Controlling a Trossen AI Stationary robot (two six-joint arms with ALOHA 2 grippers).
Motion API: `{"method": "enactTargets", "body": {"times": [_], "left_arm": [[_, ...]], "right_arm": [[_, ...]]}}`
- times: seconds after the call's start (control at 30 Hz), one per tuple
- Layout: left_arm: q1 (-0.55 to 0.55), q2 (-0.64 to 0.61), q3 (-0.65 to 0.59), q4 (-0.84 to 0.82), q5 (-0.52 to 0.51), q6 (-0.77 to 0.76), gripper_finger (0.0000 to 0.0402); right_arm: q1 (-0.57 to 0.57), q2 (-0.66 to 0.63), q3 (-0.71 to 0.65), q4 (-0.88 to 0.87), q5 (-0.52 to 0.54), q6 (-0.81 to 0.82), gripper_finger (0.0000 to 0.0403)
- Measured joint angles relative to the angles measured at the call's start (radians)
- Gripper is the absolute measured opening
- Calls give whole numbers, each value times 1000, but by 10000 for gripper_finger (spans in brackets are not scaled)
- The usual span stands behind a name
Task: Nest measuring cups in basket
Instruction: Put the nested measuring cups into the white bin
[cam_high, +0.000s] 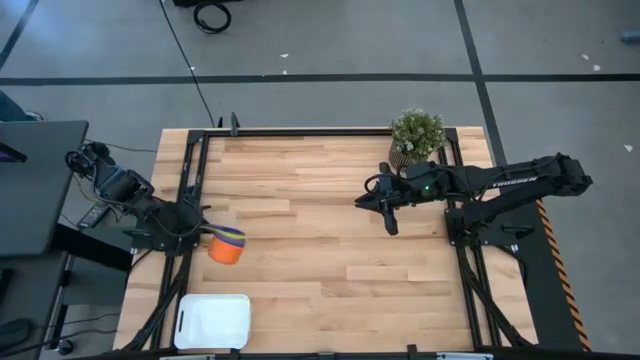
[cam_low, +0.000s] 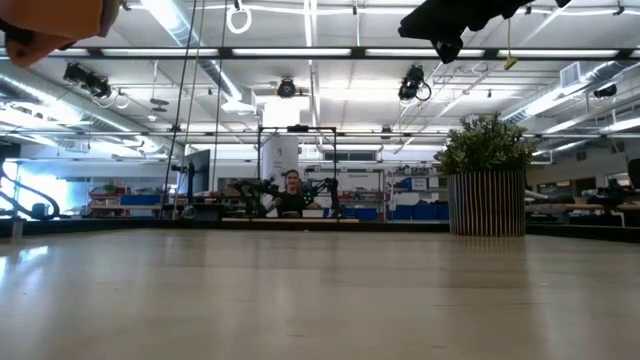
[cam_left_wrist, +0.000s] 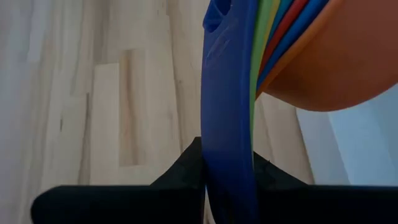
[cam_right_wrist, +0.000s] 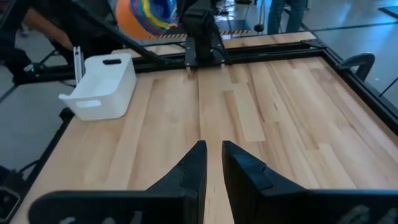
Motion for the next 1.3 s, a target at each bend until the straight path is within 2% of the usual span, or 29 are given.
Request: {"method": "enactTargets", "body": {"times": [0.17,0.27,0.47,0.6,0.9,1.1,1.3], "left_arm": [[-44,17,1,37,-11,-103,48],[-88,52,1,34,20,-147,48],[-221,157,1,35,28,-190,48],[-316,211,1,36,24,-272,48],[-520,301,1,39,-111,-520,48],[-597,378,1,39,-187,-652,48],[-640,468,1,10,-228,-703,48]], "right_arm": [[0,0,0,-3,-4,-25,57],[0,0,0,-6,-4,-30,57],[0,0,0,-1,-4,1,57],[0,0,0,0,-4,8,57],[0,0,0,0,-4,8,57],[0,0,0,0,-4,8,57],[0,0,0,0,-4,12,57]]}}
